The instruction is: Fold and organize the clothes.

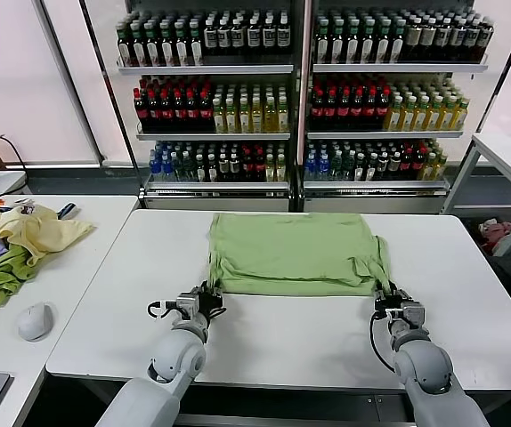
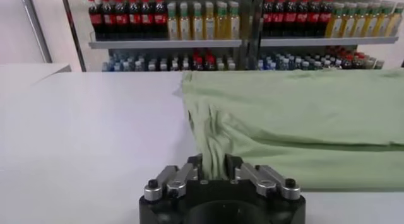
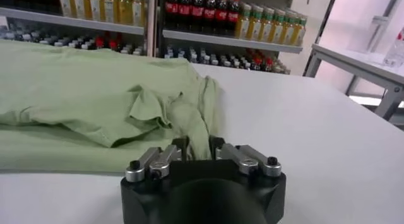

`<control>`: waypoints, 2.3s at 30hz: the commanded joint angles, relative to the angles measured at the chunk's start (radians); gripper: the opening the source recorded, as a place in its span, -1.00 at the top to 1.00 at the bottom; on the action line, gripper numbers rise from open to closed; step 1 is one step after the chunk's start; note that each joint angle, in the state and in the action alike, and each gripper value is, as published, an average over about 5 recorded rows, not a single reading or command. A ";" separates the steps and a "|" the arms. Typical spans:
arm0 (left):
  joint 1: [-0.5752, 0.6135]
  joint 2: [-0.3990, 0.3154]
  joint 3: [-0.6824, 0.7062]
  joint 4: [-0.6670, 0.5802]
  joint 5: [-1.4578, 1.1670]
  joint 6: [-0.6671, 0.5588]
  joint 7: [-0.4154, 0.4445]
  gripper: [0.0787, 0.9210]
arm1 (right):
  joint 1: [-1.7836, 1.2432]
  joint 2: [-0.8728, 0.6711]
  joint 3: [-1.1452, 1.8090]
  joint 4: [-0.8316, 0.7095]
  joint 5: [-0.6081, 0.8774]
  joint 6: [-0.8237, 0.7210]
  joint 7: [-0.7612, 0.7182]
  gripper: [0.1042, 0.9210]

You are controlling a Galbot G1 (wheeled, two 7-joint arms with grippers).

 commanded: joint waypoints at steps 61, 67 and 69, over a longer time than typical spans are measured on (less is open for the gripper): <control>0.099 0.188 -0.167 -0.243 -0.150 -0.036 0.014 -0.61 | 0.142 -0.036 -0.095 0.131 0.041 -0.051 0.021 -0.75; -0.093 0.140 -0.048 -0.018 -0.125 -0.034 0.011 -0.76 | 0.352 -0.016 -0.196 -0.087 0.051 -0.079 0.027 -0.76; -0.143 0.124 -0.024 0.046 -0.123 -0.032 0.008 -0.77 | 0.400 -0.005 -0.215 -0.153 0.047 -0.083 0.026 -0.76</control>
